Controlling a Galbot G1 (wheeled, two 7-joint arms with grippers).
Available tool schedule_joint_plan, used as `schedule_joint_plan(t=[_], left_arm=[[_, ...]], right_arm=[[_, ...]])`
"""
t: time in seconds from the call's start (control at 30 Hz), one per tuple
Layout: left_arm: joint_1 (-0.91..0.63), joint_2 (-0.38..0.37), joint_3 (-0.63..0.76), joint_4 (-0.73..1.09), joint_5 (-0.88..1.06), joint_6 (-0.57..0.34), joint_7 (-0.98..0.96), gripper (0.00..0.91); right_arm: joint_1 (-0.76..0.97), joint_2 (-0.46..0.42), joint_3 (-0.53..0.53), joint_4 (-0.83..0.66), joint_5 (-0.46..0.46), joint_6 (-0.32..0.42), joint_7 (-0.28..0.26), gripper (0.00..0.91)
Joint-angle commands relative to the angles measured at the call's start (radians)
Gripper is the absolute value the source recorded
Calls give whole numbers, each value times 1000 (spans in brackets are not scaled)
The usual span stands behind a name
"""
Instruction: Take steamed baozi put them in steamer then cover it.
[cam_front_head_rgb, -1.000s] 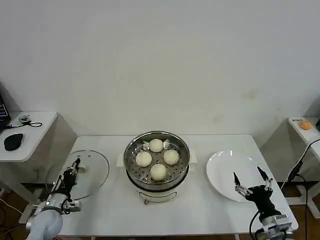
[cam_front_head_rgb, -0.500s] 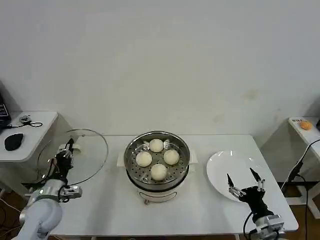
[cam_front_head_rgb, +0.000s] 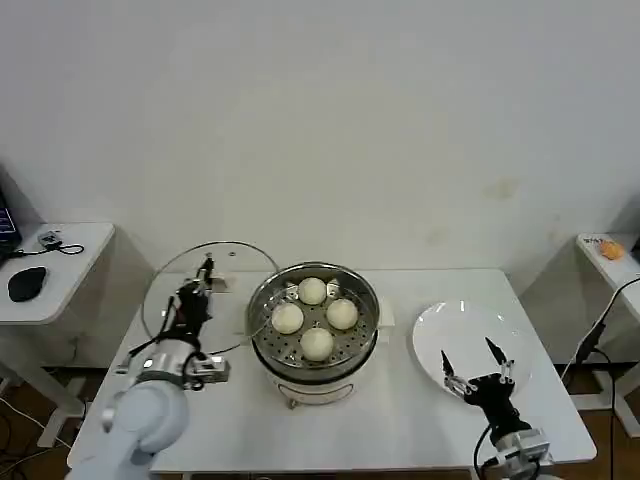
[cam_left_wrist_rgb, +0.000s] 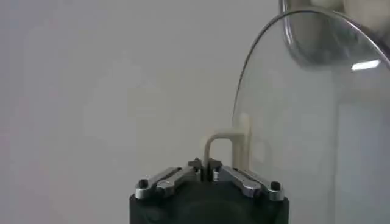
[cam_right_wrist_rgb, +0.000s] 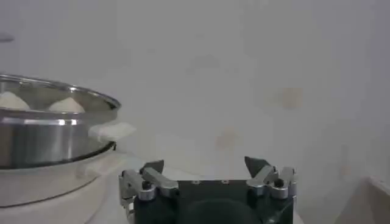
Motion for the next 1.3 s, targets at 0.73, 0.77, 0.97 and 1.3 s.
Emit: schedule_joint_plan(t=[0.73,0.77,0.97,1.3], left_arm=[[-175,-472,307,194,458,42,165,0],[-175,-475,309,198,461,42,165,0],[-165,-482,312,222,477,37,158,0],[-156,-470,297,232,484,26,154,0]], right_arm=[[1,54,-31,-34,-95,19,3,907],[2,54,-32,-35,-94,19,4,907],[1,54,-38,-36,-93,20,3,907],[-3,60,-48,-38,-94,23,3,907]])
